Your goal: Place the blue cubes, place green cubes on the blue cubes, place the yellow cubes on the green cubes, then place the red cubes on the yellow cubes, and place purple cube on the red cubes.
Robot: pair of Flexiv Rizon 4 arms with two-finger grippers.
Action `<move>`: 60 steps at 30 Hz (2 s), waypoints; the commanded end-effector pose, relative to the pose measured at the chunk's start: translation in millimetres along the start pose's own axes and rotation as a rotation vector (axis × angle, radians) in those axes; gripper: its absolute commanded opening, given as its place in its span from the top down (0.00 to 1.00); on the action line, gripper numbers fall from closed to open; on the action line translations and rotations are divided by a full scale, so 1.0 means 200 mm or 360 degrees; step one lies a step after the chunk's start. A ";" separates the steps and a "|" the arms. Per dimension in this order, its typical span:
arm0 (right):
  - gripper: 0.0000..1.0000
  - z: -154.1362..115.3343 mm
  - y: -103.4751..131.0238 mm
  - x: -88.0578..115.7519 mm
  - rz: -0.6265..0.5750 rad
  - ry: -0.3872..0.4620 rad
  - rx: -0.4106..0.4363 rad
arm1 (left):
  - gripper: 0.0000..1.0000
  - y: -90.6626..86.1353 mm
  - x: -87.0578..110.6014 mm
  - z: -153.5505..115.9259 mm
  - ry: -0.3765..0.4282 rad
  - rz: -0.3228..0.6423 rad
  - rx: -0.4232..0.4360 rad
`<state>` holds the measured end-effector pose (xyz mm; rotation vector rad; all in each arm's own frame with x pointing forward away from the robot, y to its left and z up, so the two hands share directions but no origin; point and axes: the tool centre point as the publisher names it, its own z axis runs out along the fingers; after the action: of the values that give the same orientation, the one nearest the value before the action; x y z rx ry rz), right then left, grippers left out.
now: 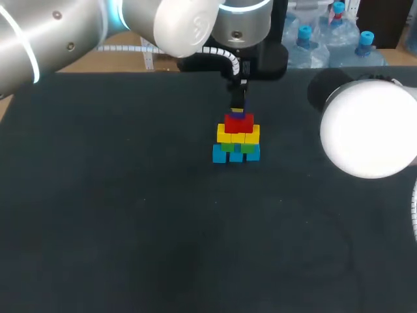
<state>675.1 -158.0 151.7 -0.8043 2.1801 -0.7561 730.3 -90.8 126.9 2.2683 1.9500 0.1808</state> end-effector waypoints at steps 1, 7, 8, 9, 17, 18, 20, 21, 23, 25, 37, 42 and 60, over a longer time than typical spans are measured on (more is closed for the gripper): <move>0.00 0.00 0.00 0.00 0.0001 -0.0005 0.0001 | 1.00 0.02 -0.01 0.01 0.0009 0.0001 0.0010; 0.00 0.00 0.00 0.00 0.0001 -0.0005 0.0001 | 1.00 0.02 0.00 0.00 0.0016 -0.0011 -0.0005; 0.00 0.00 0.00 0.00 0.0001 -0.0005 0.0001 | 1.00 0.02 0.00 -0.01 0.0015 -0.0012 -0.0007; 0.00 0.00 0.00 0.00 0.0001 -0.0005 0.0001 | 1.00 0.02 0.00 -0.01 0.0017 -0.0015 -0.0012; 0.00 0.00 0.00 0.00 0.0001 -0.0005 0.0001 | 1.00 -0.01 0.02 -0.10 0.0021 -0.0012 0.0019; 0.00 0.00 0.00 0.00 0.0001 -0.0005 0.0001 | 1.00 -0.02 0.03 -0.11 0.0021 -0.0011 0.0012; 0.00 0.00 0.00 0.00 0.0001 -0.0005 0.0001 | 1.00 -0.02 0.03 -0.12 0.0008 -0.0026 0.0014; 0.00 0.00 0.00 0.00 0.0001 -0.0005 0.0001 | 1.00 -0.02 0.03 -0.12 0.0008 -0.0027 0.0015; 0.00 0.00 0.00 0.00 0.0001 -0.0005 0.0001 | 1.00 -0.03 0.03 -0.12 0.0000 -0.0038 0.0018; 0.00 0.00 0.00 0.00 0.0001 -0.0005 0.0001 | 1.00 -0.04 0.03 -0.10 -0.0003 -0.0050 0.0035; 0.00 0.00 0.00 0.00 0.0001 -0.0005 0.0001 | 1.00 -0.06 0.01 -0.08 -0.0016 -0.0072 0.0064; 0.00 0.00 0.00 0.00 0.0001 -0.0005 0.0001 | 1.00 -0.07 -0.01 -0.07 -0.0008 -0.0064 0.0074; 0.00 0.00 0.00 0.00 0.0001 -0.0005 0.0001 | 1.00 -0.07 -0.02 -0.03 0.0008 -0.0065 0.0084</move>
<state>675.1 -158.0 151.6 -0.8043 2.1801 -0.7561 712.8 -91.5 130.7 2.2568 2.0217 0.1303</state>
